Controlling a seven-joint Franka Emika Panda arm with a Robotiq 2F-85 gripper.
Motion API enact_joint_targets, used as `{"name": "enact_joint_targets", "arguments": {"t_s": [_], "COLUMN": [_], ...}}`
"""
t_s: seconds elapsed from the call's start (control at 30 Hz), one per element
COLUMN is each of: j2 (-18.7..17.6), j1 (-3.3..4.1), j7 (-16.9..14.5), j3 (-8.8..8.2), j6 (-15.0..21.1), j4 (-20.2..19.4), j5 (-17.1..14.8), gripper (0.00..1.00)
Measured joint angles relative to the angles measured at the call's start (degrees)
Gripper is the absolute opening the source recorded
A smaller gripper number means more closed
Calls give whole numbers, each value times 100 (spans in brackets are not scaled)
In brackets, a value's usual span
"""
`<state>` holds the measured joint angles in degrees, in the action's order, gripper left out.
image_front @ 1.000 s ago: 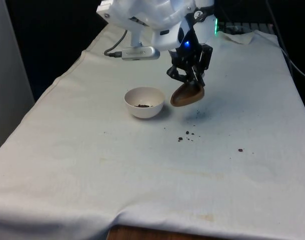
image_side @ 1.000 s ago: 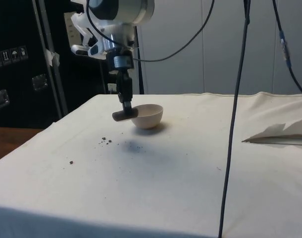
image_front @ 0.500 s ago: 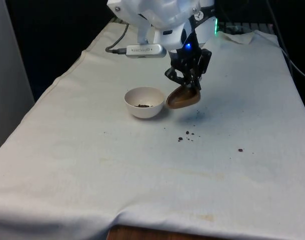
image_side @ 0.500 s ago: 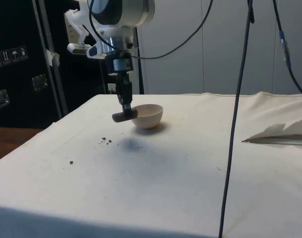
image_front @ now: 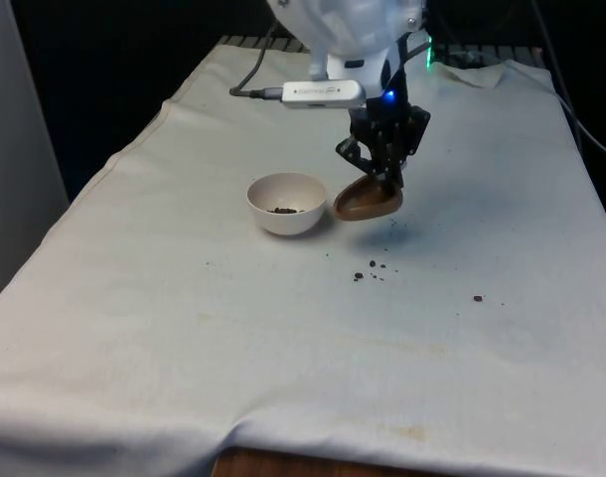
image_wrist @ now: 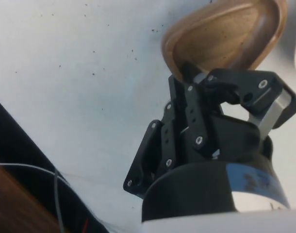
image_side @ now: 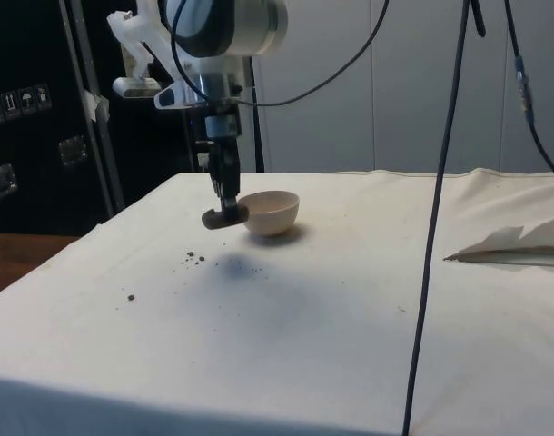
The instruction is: Pour the coffee beans from the cup into the bowl.
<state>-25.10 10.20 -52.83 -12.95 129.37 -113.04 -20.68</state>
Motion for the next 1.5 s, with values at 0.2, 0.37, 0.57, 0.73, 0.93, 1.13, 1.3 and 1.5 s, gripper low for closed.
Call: {"name": "enact_joint_targets", "arguments": {"t_s": [0.2,0.37,0.57,0.73,0.93,1.13,1.3,1.5], "j2": [0,0,-52,-126,-183,-206,-206,-229], "j1": [-6,-6,-17,-29,-40,-46,-46,-52], "j7": [298,550,802,957,1100,1301,1501,1662], "j3": [178,309,458,539,584,642,682,716], "j6": [109,218,332,407,584,842,1066,1375], "j4": [-6,-34,-46,-46,-52,-120,-195,-292], "j5": [241,453,676,859,1083,1352,1604,1845], "gripper": [0,0,0,0,0,0,0,0]}}
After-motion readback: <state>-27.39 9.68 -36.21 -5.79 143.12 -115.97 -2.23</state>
